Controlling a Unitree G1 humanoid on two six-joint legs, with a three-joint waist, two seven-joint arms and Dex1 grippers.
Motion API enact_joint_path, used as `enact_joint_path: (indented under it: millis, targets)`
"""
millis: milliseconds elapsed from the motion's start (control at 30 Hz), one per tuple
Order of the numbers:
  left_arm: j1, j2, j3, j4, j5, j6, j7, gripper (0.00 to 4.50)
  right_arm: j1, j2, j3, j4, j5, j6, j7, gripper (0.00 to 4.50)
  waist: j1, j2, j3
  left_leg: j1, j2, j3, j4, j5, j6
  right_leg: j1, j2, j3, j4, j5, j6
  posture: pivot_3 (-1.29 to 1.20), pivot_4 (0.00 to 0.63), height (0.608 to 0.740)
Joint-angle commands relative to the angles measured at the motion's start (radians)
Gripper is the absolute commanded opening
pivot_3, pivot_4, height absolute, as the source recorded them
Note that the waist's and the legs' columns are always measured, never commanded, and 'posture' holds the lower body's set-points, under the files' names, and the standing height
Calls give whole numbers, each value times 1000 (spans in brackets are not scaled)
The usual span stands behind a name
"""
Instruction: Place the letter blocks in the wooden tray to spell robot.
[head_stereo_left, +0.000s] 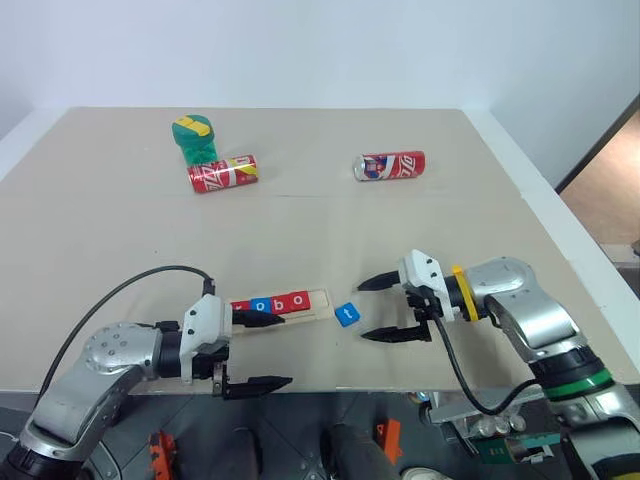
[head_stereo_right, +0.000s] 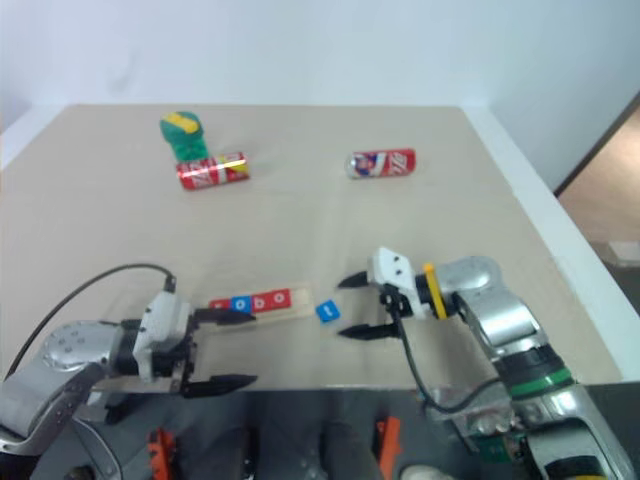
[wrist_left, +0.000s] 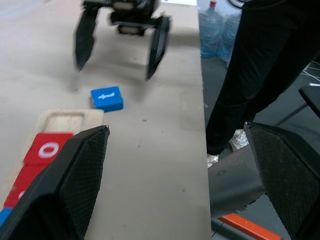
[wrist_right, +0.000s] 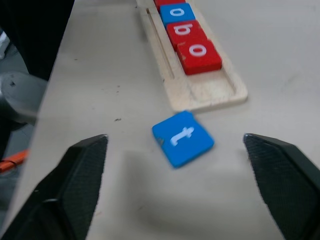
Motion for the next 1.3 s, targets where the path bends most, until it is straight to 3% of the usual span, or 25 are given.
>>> enact_joint_path:
  millis: [33, 233, 367, 467, 533, 567, 600, 633, 900, 1100, 1300]
  targets:
    - [-7, 8, 5, -19, 5, -4, 2, 4500, -50, 25, 5, 63, -30, -92, 34, 4421, 1, 0, 0, 0, 0, 0, 0, 0, 0, 0, 0, 0, 0, 0, 0, 0, 150, 740]
    - [14, 9, 21, -17, 23, -13, 20, 4500, -71, 73, 18, 145, -62, -148, 65, 4421, 6, 0, 0, -1, -1, 0, 0, 0, 0, 1, -2, 0, 0, -1, 1, 0, 150, 740]
    - [38, 2, 35, -28, 32, -14, 52, 4500, -40, 91, 36, 194, -90, -185, 68, 3505, 6, 0, 0, -1, -1, 0, 0, 0, 0, 1, -2, 0, 0, -1, 1, 0, 150, 740]
    - [57, 3, 37, -38, 33, -16, 64, 4500, -26, 105, 30, 186, -88, -150, 44, 2417, 6, 0, 0, 0, -1, 0, 0, 0, 0, 1, -2, 0, 0, -1, 1, 0, 150, 740]
    - [66, 2, 39, -41, 35, -17, 72, 4500, -5, 107, 27, 166, -90, -115, 22, 2002, 6, 0, 0, 1, -1, 0, 1, 0, 0, 2, -2, 0, 0, 0, 1, 0, 150, 740]
    - [69, 2, 39, -41, 36, -18, 76, 4500, 9, 105, 26, 151, -91, -99, 12, 2002, 6, 0, 0, 2, -1, 0, 0, 0, 0, 3, -2, 0, 0, 0, 1, 0, 150, 740]
    - [75, 2, 41, -42, 36, -18, 81, 4500, 30, 102, 23, 124, -92, -78, -5, 1412, 6, 0, 0, 3, -1, 0, 1, 0, 0, 3, -2, 0, 0, 0, 1, 0, 150, 740]
    - [80, 3, 43, -43, 36, -20, 85, 4500, 50, 99, 20, 95, -94, -53, -26, 1314, 6, 0, 0, 3, -1, 0, 0, 0, 0, 4, -2, 0, 0, 0, 1, 0, 150, 740]
    - [95, -11, 59, -26, 49, -35, 121, 4500, 224, 74, -62, -183, -83, 185, -234, 1247, 8, 0, -1, 4, -1, 0, 0, 0, 0, 4, -2, 1, 0, -1, 1, 0, 150, 740]
    - [67, -38, 66, 29, 77, -66, 150, 4500, 62, 91, -80, -115, -62, 167, -219, 1247, 5, 0, 0, 4, -2, 3, 1, 1, -2, 4, -3, 3, 0, 0, -2, 0, 150, 740]
    - [43, -50, 58, 59, 101, -91, 154, 4500, -84, 147, 3, 13, -97, 84, -157, 1247, 4, -1, -1, 6, -1, 8, 0, 2, -1, 3, -2, 7, 0, 2, -2, 0, 150, 740]
